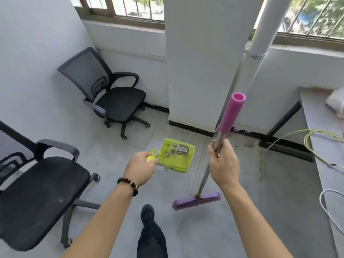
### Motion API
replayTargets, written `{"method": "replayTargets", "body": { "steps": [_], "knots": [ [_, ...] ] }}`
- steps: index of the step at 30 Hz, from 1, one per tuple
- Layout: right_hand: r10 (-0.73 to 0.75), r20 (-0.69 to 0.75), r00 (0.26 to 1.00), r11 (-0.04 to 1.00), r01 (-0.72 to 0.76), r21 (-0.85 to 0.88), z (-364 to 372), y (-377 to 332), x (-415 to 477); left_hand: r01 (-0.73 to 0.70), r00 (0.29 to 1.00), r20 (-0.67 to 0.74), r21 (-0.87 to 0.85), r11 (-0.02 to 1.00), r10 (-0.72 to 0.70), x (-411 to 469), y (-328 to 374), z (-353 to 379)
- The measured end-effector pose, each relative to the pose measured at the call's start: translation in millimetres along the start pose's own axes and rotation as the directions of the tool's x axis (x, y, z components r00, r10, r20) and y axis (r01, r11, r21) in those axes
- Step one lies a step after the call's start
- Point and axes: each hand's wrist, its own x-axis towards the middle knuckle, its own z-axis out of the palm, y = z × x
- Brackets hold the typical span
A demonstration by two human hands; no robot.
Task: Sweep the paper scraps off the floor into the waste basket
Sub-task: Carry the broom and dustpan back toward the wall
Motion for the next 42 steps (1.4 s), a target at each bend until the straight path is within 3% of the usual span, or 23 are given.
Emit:
{"method": "replayTargets", "body": {
  "steps": [7, 12, 15, 20, 24, 29, 37, 42],
  "knots": [
    [0.21, -0.164, 0.964, 0.972, -0.224, -0.067, 88, -13, 125, -0.111, 0.974, 0.212, 0.126, 0.986, 0.082, 192, 42, -23],
    [0.271, -0.273, 0.923, 0.956, -0.291, -0.038, 111, -39, 193, -0.213, 0.93, 0.347, 0.236, 0.948, 0.122, 309, 95, -31],
    [0.277, -0.317, 0.907, 0.956, -0.294, -0.004, 117, -42, 228, -0.329, 0.884, 0.442, 0.358, 0.874, 0.151, 366, 124, -19],
    [0.326, -0.265, 0.907, 0.945, -0.324, 0.051, 153, -10, 288, -0.47, 0.832, 0.531, 0.52, 0.713, 0.162, 452, 151, 15],
    [0.505, -0.062, 0.861, 0.862, -0.501, 0.073, 188, 33, 329, -0.455, 0.833, 0.541, 0.557, 0.695, 0.112, 497, 169, 35],
    [0.552, -0.027, 0.834, 0.831, -0.546, 0.108, 210, 53, 376, -0.464, 0.828, 0.554, 0.594, 0.657, 0.085, 554, 195, 48],
    [0.587, -0.048, 0.808, 0.807, -0.579, 0.119, 236, 52, 422, -0.743, 0.619, 0.777, 0.53, 0.408, 0.117, 636, 246, 93],
    [0.692, -0.135, 0.709, 0.72, -0.665, 0.197, 250, 40, 442, -0.908, 0.397, 0.913, 0.375, 0.187, 0.092, 681, 281, 121]
  ]
}}
